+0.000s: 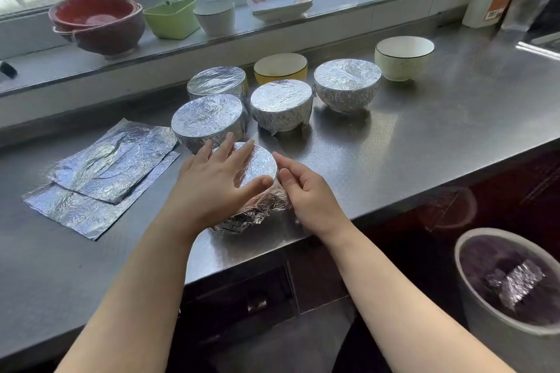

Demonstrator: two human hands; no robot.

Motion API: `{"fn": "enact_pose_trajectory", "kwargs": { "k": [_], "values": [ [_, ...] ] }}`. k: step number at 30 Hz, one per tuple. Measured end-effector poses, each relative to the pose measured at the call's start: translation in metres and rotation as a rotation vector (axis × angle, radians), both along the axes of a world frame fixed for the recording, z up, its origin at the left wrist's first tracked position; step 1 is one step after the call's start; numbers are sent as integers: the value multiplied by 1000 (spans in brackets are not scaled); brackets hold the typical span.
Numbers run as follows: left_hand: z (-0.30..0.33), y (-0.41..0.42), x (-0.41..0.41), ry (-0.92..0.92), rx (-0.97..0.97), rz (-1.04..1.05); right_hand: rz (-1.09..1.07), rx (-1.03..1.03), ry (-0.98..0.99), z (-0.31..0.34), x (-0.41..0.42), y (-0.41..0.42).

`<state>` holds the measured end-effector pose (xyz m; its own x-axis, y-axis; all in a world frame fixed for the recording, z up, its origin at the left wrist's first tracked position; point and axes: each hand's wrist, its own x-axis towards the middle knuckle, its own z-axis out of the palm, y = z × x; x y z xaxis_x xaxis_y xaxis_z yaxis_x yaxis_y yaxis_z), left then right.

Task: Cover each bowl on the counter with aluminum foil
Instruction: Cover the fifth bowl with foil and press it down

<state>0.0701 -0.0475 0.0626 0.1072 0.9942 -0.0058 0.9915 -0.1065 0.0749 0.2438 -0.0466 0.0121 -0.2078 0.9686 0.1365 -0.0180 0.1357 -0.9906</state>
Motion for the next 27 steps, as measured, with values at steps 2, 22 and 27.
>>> {"fn": "enact_pose_trajectory", "kwargs": {
  "k": [2, 22, 27],
  "values": [
    [1, 0, 0, 8, -7, 0, 6, 3, -10, -2, 0, -1],
    [0, 0, 1, -5, 6, -20, -308, -149, 64, -12, -28, 2],
    [0, 0, 2, -8, 9, -11, -250, -179, -20, -8, -23, 9]
  ]
}}
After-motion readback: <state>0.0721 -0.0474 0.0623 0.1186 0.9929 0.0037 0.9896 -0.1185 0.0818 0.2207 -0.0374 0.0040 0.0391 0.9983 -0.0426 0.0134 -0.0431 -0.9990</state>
